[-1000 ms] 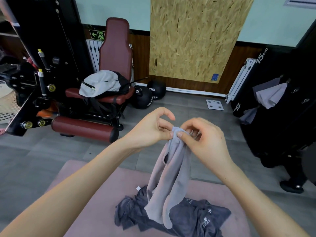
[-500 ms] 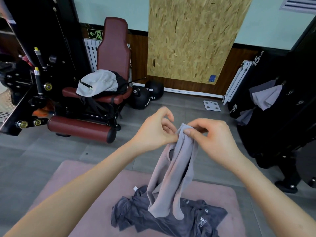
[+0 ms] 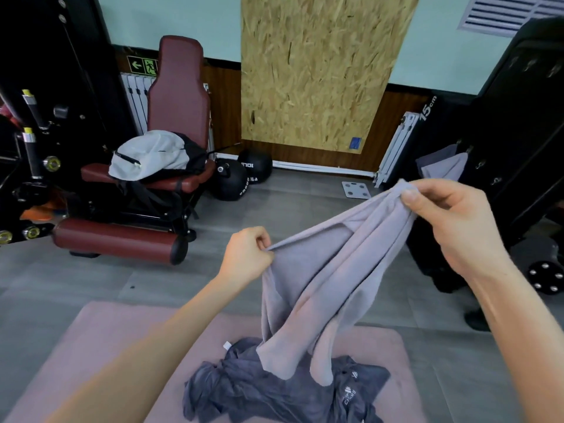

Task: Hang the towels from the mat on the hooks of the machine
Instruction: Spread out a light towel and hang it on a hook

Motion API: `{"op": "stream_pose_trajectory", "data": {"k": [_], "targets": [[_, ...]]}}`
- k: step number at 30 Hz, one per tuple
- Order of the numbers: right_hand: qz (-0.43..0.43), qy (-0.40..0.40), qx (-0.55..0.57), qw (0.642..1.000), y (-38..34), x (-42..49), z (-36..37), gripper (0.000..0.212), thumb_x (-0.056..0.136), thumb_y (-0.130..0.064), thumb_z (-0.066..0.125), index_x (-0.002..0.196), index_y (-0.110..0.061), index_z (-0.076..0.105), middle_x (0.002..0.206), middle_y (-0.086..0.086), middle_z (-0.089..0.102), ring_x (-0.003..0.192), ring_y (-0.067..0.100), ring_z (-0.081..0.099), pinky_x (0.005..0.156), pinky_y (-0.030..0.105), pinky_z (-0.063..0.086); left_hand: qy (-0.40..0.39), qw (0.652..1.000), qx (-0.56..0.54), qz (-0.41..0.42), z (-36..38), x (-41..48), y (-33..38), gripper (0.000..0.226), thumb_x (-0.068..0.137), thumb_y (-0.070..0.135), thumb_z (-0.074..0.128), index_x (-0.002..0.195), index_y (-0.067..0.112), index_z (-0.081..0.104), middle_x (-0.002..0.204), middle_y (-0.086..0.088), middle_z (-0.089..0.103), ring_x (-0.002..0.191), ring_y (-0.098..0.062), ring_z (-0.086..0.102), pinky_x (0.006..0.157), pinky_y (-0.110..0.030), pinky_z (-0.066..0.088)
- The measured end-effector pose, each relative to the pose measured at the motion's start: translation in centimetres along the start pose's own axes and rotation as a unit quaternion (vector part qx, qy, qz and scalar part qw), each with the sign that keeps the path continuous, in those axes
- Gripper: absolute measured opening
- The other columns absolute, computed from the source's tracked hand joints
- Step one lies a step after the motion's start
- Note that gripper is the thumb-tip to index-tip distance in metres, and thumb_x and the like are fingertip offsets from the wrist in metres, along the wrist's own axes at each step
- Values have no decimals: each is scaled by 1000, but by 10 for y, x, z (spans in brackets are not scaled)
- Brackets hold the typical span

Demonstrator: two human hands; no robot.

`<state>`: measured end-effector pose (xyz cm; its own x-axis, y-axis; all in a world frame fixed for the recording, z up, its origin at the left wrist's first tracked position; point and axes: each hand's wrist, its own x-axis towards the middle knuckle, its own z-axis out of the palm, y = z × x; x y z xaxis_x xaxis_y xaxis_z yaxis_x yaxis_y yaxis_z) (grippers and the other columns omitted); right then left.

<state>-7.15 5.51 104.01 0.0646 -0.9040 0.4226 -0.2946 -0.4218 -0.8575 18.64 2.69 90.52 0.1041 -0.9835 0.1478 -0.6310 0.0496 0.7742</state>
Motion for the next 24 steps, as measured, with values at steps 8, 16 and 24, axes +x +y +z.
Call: {"op": "stream_pose_trajectory", "data": {"k": [8,16,24], "targets": [[65,42,24,997,37,-6,-28,8,76,-24,65,75,-26,73,74,-10,70,77,4,61,77,20,50,-11,992,97,-84,-4,19,-76,13,65,1,63,66,12,55,69,-7,61,70,-27,56,60,-27,39],[90,62,93,990,70,-11,-39,32,60,-47,72,80,-22,73,79,-6,70,81,12,61,77,21,50,-10,924,-43,-381,-1,-2,-143,19,79,2,59,63,6,51,62,-18,58,47,-26,59,44,-30,54],[218,124,57,966,165,-34,-32,13,89,-6,59,82,-13,67,69,-13,68,74,7,58,75,23,46,6,854,-232,-465,-26,-12,-152,32,85,-25,38,66,1,44,66,-14,49,44,-19,58,32,-23,46]]}}
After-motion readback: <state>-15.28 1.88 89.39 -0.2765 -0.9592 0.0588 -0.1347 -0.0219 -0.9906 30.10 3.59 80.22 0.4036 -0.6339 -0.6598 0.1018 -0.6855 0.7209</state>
